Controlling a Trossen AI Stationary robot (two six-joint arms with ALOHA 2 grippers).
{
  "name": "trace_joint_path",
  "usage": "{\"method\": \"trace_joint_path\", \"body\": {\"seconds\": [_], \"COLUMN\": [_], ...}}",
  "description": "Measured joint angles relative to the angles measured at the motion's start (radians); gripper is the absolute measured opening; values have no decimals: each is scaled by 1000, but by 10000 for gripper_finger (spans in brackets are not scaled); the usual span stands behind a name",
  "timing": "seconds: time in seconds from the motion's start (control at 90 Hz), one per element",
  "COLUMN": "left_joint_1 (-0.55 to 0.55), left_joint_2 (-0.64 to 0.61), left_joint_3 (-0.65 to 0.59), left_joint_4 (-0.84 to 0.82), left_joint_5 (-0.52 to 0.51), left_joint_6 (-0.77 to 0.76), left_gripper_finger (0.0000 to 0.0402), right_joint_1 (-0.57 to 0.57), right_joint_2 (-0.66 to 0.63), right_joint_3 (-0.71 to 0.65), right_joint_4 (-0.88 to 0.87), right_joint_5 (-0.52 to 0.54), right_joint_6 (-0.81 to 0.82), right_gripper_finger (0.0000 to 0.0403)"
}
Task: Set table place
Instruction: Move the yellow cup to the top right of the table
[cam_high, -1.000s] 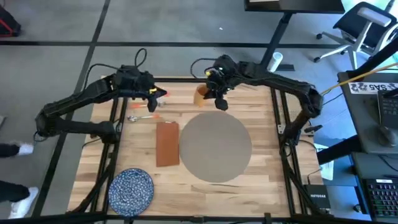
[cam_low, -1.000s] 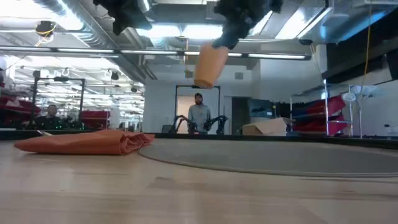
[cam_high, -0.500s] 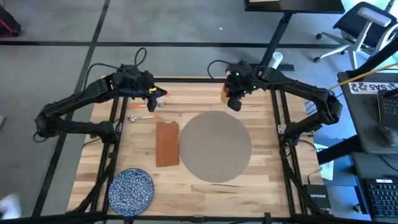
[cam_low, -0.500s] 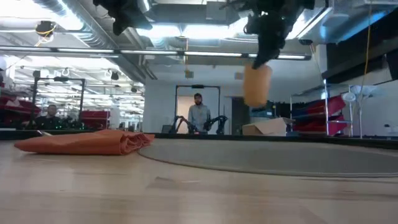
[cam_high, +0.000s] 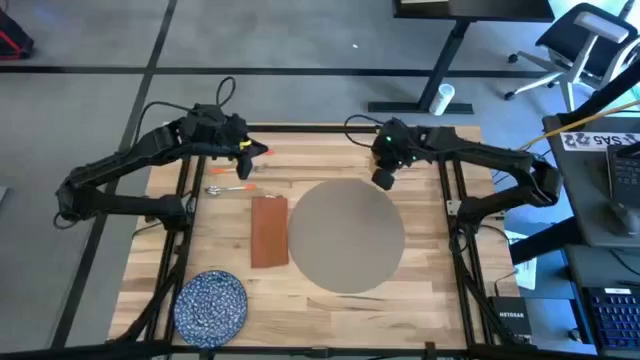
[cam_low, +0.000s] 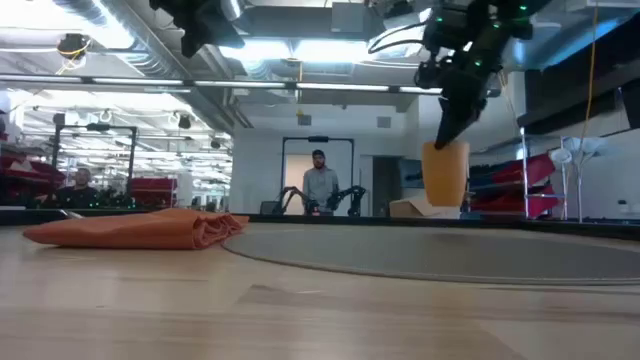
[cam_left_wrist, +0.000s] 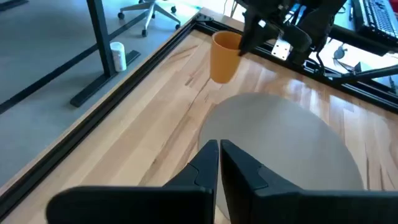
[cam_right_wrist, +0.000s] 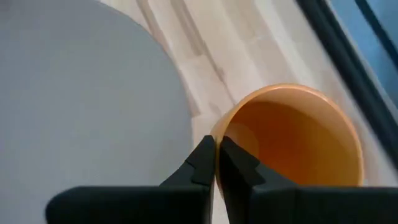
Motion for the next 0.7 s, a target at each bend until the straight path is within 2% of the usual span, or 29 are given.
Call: {"method": "trace_joint_path", "body": {"seconds": [0.111, 0.7], "left_joint_1": [0, 0], "left_joint_2": [0, 0], "left_joint_3": [0, 0], "left_joint_4": [0, 0], "left_joint_5": [0, -1], "left_joint_6": [1, -13], "left_gripper_finger": [0, 0], "right_joint_1": [-1, -1], "right_joint_2": [-28, -33], "right_joint_3": [-40, -42], "right_joint_4": [17, 19], "right_joint_5": [7, 40], "right_joint_6": [35, 26], "right_gripper_finger": [0, 0]}}
